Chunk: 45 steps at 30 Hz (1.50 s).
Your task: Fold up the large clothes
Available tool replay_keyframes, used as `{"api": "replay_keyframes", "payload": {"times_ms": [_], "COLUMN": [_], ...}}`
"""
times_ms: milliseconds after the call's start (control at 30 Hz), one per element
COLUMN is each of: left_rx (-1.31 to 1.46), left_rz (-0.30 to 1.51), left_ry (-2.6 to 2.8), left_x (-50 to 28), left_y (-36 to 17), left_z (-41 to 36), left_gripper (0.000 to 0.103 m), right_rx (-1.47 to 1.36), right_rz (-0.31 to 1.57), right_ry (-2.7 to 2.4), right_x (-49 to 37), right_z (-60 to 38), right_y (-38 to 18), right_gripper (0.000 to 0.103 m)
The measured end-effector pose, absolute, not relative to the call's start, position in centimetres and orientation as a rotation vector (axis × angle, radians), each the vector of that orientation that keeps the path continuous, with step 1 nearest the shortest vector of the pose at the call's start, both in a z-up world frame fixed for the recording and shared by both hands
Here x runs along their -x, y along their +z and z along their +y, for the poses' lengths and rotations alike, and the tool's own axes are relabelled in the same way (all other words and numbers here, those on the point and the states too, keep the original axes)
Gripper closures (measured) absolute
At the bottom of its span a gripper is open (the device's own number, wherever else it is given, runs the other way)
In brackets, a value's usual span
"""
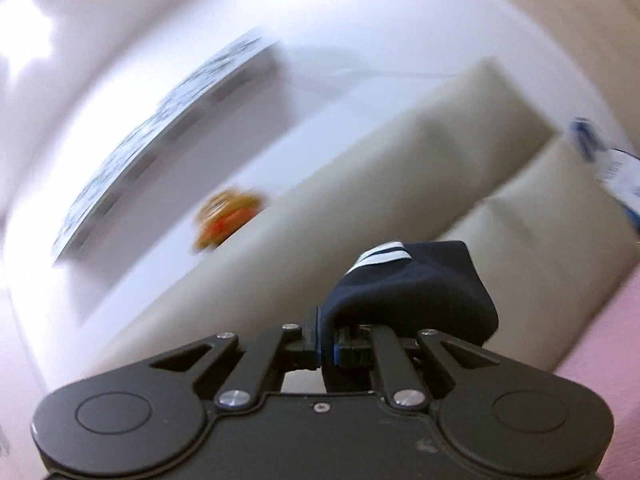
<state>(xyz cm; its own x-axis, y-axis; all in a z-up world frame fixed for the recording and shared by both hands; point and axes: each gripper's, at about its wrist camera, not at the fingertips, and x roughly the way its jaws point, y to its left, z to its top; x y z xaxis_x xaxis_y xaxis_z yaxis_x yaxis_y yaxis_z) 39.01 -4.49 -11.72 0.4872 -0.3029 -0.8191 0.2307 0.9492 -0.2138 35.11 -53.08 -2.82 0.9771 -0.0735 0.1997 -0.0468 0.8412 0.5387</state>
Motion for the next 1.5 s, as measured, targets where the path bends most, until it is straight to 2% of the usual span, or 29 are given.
{"api": "replay_keyframes", "payload": {"times_ms": [267,467,633,700,800,867,933,1033,1067,1100,1133,1233,1300,1333,1367,1400,1500], "left_rx": [0.01,0.041,0.123,0.155,0.207,0.237,0.247,0.249,0.248,0.248,0.246,0.223,0.206,0.204,0.207,0.216,0.241], "left_rz": [0.984,1.001,0.974,0.97,0.961,0.953,0.95,0.948,0.949,0.951,0.954,0.969,0.969,0.969,0.968,0.964,0.958], "left_ry": [-0.324,-0.329,-0.271,-0.257,-0.243,-0.249,-0.254,-0.245,-0.242,-0.242,-0.25,-0.274,-0.269,-0.266,-0.266,-0.267,-0.266], "left_x": [-39.4,-40.3,-40.6,-40.8,-40.9,-40.8,-40.7,-40.8,-40.8,-41.0,-41.0,-41.0,-41.0,-41.0,-41.0,-41.0,-41.0], "left_y": [-10.4,-10.1,-9.6,-9.5,-9.3,-9.0,-8.8,-8.7,-8.7,-8.9,-8.9,-9.1,-9.3,-9.4,-9.3,-9.3,-9.2], "left_z": [-0.2,4.2,7.3,8.0,8.8,9.2,9.2,9.2,9.3,9.2,9.2,8.9,8.7,8.5,8.5,8.6,8.8], "left_gripper": [0.023,0.023,0.023,0.023,0.023,0.023,0.023,0.023,0.023,0.023,0.023,0.023,0.023,0.023,0.023,0.023,0.023], "right_rx": [-0.469,-0.351,-0.272,-0.247,-0.257,-0.346,-0.465,-0.645,-0.687,-0.712,-0.705,-0.547,-0.425,-0.4,-0.384,-0.378,-0.432], "right_rz": [-0.04,0.269,0.493,0.602,0.698,0.698,0.674,0.66,0.662,0.65,0.613,0.437,0.473,0.52,0.58,0.608,0.592], "right_ry": [0.15,0.245,0.307,0.346,0.384,0.41,0.408,0.36,0.332,0.312,0.3,0.403,0.482,0.512,0.563,0.59,0.586], "right_x": [-41.0,-46.1,-48.1,-48.4,-48.6,-48.7,-48.8,-50.1,-50.3,-50.3,-50.0,-48.1,-48.2,-48.6,-49.1,-49.2,-48.3], "right_z": [-37.2,-28.0,-24.2,-23.8,-23.8,-24.6,-25.5,-27.3,-27.6,-27.9,-27.9,-26.5,-24.8,-24.2,-23.7,-23.5,-24.2], "right_y": [-7.1,-14.8,-20.2,-21.5,-22.6,-22.5,-22.8,-23.1,-23.4,-23.4,-22.9,-19.3,-17.7,-17.5,-17.4,-17.4,-17.1], "right_gripper": [0.095,0.095,0.094,0.086,0.065,0.037,0.026,0.027,0.038,0.054,0.091,0.091,0.08,0.058,0.018,0.01,0.01]}}
